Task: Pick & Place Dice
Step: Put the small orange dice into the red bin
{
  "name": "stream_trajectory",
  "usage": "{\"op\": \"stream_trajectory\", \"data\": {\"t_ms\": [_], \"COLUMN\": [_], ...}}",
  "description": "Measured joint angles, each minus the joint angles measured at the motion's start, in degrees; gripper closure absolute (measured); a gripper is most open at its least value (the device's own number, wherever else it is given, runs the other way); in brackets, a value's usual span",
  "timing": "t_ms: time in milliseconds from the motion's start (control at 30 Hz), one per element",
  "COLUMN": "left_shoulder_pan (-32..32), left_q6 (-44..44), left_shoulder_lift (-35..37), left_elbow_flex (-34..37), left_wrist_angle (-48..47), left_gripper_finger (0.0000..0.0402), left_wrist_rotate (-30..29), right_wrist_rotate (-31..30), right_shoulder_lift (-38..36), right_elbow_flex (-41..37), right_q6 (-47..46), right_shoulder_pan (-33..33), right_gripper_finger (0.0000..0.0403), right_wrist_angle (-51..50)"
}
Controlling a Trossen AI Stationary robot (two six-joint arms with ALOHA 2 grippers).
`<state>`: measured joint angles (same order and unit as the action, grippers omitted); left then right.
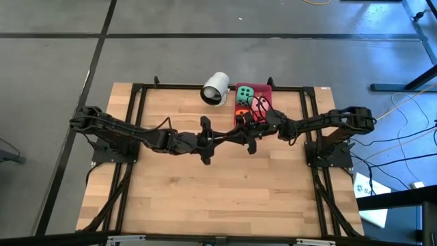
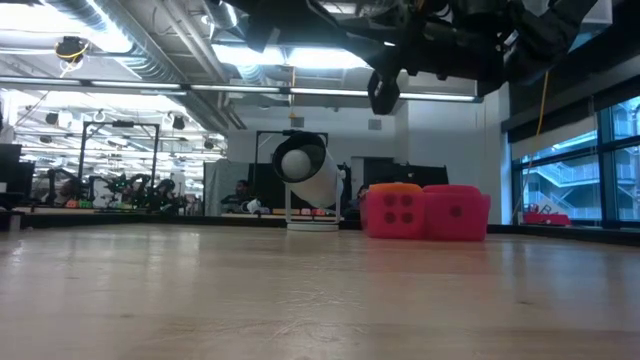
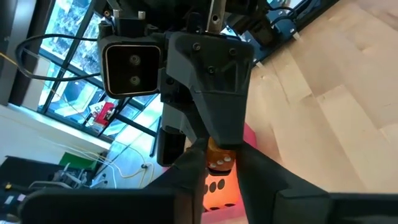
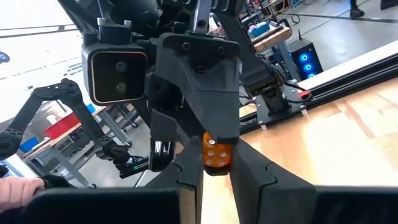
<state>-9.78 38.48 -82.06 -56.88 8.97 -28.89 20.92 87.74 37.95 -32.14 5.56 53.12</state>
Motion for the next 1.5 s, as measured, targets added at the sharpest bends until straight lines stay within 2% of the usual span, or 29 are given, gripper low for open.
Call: {"op": "stream_trajectory", "data": {"t_ms": [367,467,633,767,867,967,1200,1300,1500], "left_shoulder_pan": [-0.42,-0.92,-2.5,-3.91,-4.1,-4.01,-4.01,-4.01,-4.01], "left_q6": [-4.51,-5.52,-8.72,-13.26,-17.95,-22.86,-30.23,-32.97,-37.17], "left_shoulder_lift": [-0.02,0.52,4.57,10.2,14.25,17.66,24.53,27.62,32.77], "left_elbow_flex": [0.04,0.09,0.26,0.26,0.84,2.43,10.03,14.96,26.22], "left_wrist_angle": [0.1,0.28,-1.25,-4.6,-8.83,-11.42,-11.17,-7.37,4.15], "left_gripper_finger": [0.0226,0.0204,0.0192,0.0195,0.0197,0.0196,0.0197,0.0199,0.0197], "left_wrist_rotate": [2.67,1.76,0.16,1.03,2.69,4.8,6.53,6.55,9.14], "right_wrist_rotate": [1.16,1.17,1.96,2.04,-1.38,-7.92,-21.48,-24.44,-28.59], "right_shoulder_lift": [-0.09,-0.11,-1.96,-7.33,-14.14,-21.86,-36.42,-40.42,-45.73], "right_elbow_flex": [0.0,0.01,0.2,0.2,0.21,0.2,0.15,-1.1,-8.92], "right_q6": [-0.16,-0.2,0.72,4.35,9.56,15.1,22.12,22.16,20.98], "right_shoulder_pan": [0.02,0.02,0.02,0.04,0.09,0.13,-0.2,-0.2,-0.13], "right_gripper_finger": [0.0351,0.0351,0.0351,0.0351,0.0351,0.0351,0.0351,0.0351,0.0351], "right_wrist_angle": [0.0,0.1,0.23,-3.97,-13.73,-26.04,-49.63,-54.71,-56.62]}}
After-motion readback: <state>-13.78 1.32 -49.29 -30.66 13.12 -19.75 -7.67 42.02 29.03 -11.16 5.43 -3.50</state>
